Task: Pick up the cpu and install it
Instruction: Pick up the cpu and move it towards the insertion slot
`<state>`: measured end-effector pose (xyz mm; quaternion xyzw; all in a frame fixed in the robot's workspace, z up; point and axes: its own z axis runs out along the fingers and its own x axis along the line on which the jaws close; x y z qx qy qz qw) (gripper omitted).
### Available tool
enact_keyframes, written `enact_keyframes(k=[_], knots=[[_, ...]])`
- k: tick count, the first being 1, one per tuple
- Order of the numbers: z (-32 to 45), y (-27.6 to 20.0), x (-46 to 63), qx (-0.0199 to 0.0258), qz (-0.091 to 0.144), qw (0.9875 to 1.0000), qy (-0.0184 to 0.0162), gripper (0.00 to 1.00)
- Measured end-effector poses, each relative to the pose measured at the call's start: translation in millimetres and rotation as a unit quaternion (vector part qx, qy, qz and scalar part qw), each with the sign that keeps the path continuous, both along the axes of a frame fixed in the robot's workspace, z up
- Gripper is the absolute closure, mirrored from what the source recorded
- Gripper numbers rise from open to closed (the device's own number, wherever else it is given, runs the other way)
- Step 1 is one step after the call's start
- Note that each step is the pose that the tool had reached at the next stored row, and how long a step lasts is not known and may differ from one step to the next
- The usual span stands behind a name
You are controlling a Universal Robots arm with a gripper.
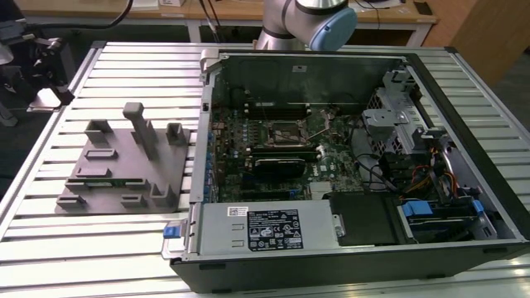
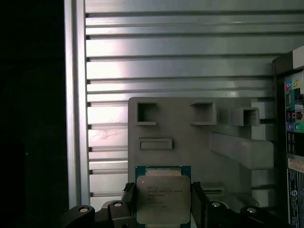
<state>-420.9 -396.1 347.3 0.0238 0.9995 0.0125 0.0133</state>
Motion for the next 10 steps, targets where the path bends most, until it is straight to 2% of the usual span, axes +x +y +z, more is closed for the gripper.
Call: enact_keyframes(k=[10], knots=[[14.1,0.0,0.0,0.0000,0.000,1.0000,0.0001,0.45]])
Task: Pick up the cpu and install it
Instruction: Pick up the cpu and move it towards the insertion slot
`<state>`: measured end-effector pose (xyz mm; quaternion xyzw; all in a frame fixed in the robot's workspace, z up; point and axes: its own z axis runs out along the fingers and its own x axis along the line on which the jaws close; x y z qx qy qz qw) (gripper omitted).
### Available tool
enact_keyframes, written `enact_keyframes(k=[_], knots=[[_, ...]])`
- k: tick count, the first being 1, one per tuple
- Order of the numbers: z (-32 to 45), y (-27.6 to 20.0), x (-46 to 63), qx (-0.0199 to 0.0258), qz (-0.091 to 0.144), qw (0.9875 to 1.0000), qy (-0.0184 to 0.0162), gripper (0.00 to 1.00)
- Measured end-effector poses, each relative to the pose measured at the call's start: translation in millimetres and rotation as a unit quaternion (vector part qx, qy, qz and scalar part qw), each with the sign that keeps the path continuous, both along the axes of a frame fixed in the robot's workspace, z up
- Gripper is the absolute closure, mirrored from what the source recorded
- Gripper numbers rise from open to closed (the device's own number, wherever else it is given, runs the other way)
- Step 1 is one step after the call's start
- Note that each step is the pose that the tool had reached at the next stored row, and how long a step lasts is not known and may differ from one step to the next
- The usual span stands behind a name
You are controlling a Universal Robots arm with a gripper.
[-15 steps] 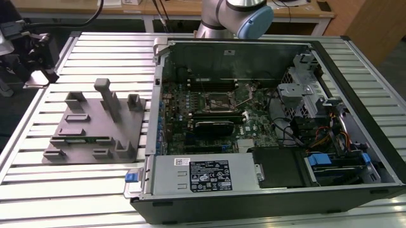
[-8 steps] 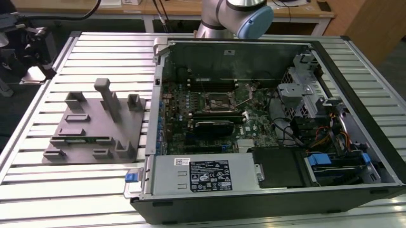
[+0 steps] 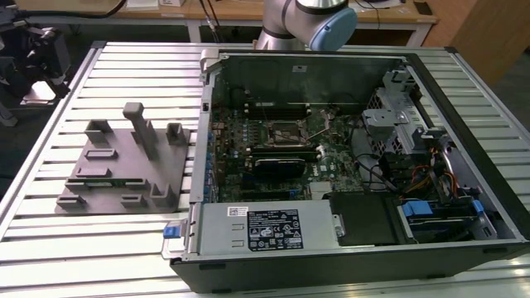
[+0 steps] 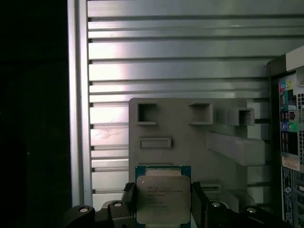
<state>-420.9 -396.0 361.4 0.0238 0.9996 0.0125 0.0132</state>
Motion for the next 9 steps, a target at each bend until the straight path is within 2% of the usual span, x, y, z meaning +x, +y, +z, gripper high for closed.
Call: enact_keyframes(k=[9], knots=[[11.2,0.0,0.0,0.0000,0.000,1.0000,0.0000,0.45]])
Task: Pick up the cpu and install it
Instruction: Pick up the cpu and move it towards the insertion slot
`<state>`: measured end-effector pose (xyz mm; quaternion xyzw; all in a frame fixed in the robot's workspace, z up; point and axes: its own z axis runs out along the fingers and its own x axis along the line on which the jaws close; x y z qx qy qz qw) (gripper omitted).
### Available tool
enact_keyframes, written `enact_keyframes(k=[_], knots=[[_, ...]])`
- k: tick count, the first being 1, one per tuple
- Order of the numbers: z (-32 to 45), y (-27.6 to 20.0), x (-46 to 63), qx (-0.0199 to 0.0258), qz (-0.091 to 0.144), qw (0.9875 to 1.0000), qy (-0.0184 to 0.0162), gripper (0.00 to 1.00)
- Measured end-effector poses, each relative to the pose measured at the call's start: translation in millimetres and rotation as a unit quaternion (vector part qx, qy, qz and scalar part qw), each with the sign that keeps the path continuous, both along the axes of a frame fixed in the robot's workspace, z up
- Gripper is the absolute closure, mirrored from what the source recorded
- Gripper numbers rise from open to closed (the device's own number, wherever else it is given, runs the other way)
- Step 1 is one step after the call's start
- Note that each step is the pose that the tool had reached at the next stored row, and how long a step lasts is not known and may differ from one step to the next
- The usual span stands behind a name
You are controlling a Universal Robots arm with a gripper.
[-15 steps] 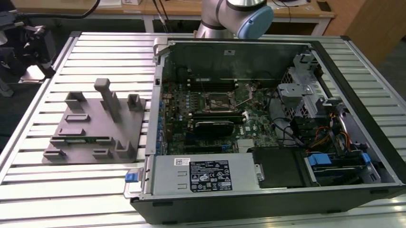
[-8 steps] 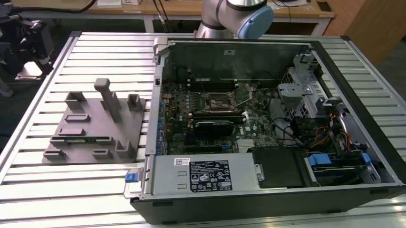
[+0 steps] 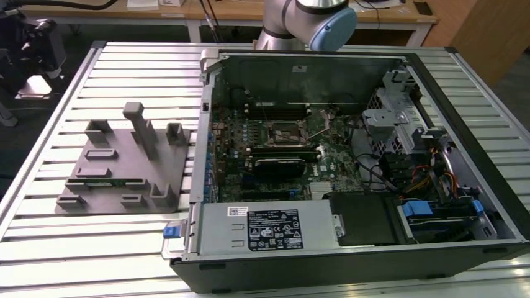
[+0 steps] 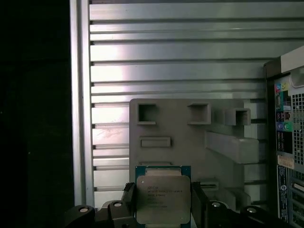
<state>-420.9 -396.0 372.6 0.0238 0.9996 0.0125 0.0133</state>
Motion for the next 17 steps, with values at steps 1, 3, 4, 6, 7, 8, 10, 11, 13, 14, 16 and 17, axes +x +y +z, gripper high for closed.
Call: enact_keyframes(k=[1,3,4,6,7,8,10,11,13,14,16,17], knots=[[1.4,0.0,0.0,0.0000,0.000,1.0000,0.0000,0.45],[4.0,0.0,0.0,0.0000,0.000,1.0000,0.0000,0.45],[5.3,0.0,0.0,0.0000,0.000,1.0000,-0.0001,0.45],[7.9,0.0,0.0,0.0000,0.000,1.0000,-0.0001,0.45],[9.3,0.1,0.0,0.0000,0.000,1.0000,0.0000,0.45],[10.8,0.1,0.0,0.0000,0.000,1.0000,-0.0001,0.45],[13.8,0.1,0.0,0.0000,0.000,1.0000,-0.0001,0.45],[15.3,0.1,0.0,0.0000,0.000,1.0000,-0.0001,0.45],[18.0,0.1,0.0,0.0000,0.000,1.0000,-0.0001,0.45],[19.1,0.1,0.0,0.0000,0.000,1.0000,-0.0001,0.45],[19.6,0.1,0.0,0.0001,0.000,1.0000,-0.0002,0.45],[19.6,0.1,0.0,0.0001,0.000,1.0000,-0.0002,0.45]])
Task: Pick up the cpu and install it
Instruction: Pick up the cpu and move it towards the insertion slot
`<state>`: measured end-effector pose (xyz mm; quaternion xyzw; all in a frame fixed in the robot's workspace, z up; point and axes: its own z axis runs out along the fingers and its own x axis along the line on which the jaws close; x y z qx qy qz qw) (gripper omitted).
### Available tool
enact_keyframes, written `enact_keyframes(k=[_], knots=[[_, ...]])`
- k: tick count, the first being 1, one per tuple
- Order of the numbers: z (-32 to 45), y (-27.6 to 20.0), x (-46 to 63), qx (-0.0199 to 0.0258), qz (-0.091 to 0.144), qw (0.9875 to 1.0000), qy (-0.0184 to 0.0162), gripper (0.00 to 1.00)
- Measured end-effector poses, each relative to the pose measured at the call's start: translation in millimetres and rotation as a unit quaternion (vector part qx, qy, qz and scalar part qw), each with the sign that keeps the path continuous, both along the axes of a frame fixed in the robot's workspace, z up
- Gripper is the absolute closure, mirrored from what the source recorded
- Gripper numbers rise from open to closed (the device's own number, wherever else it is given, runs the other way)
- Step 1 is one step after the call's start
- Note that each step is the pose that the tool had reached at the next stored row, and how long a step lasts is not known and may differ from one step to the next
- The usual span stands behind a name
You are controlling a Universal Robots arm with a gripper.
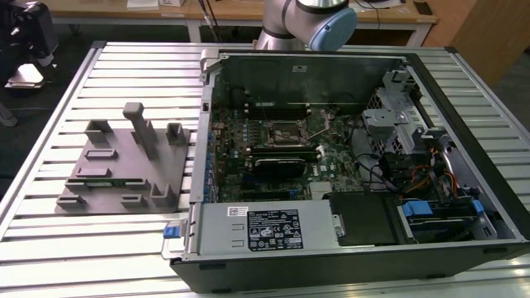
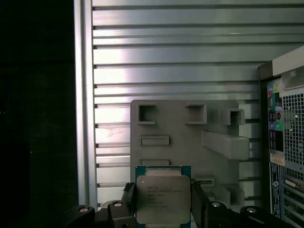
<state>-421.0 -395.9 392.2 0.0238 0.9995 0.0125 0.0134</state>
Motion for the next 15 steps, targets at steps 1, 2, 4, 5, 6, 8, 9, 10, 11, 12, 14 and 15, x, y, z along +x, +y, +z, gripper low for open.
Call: enact_keyframes(k=[1,2,4,5,6,8,9,10,11,12,14,15], knots=[[0.1,0.0,0.1,0.0000,0.000,1.0000,0.0001,0.45],[0.2,0.0,0.0,0.0000,0.000,1.0000,0.0001,0.45],[0.2,0.1,0.2,-0.0001,0.000,1.0000,0.0001,0.45],[0.3,0.2,0.5,-0.0001,0.000,1.0000,0.0002,0.45],[0.2,0.4,0.7,-0.0001,0.000,1.0000,0.0002,0.45],[0.2,0.8,1.5,0.0000,0.000,1.0000,0.0001,0.45],[0.2,1.0,2.0,0.0000,0.000,1.0000,0.0001,0.45],[0.2,1.3,2.5,-0.0001,0.000,1.0000,0.0001,0.45],[0.2,1.6,3.0,0.0000,0.000,1.0000,0.0001,0.45],[0.1,1.8,3.5,0.0000,0.000,1.0000,0.0001,0.45],[0.2,2.5,4.6,0.0000,0.000,1.0000,0.0001,0.45],[0.2,2.8,5.2,-0.0001,0.000,1.0000,0.0001,0.45]])
